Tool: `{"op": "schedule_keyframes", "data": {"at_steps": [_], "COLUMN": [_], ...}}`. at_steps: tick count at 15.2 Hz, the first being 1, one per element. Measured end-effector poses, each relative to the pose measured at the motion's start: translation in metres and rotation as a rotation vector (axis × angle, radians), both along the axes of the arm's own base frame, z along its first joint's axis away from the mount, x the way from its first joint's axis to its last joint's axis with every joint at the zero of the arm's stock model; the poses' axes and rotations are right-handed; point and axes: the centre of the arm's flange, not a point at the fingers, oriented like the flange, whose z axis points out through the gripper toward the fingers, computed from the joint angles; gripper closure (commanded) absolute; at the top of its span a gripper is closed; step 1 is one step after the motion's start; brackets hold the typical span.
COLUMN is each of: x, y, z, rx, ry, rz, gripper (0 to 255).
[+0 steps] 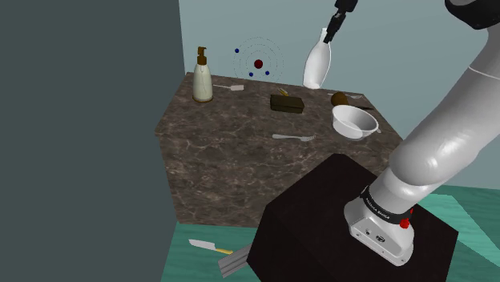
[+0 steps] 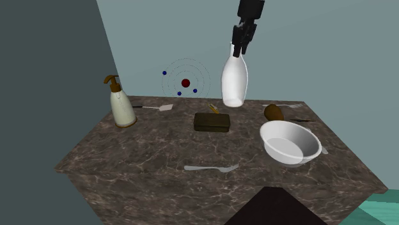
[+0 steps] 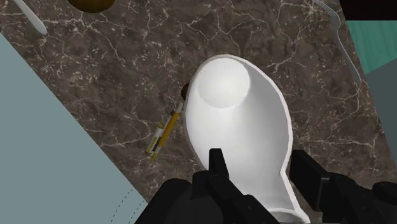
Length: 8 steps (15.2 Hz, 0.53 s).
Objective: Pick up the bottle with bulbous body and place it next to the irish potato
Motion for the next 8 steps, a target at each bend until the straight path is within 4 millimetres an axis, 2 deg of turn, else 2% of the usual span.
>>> {"op": "schedule_keyframes", "data": {"at_steps": [8], "x": [-0.048], "y": [-0.099], "z": [-0.001], "rx": [0.0], "ry": [0.0], "rz": [0.0], "gripper": [255]}}
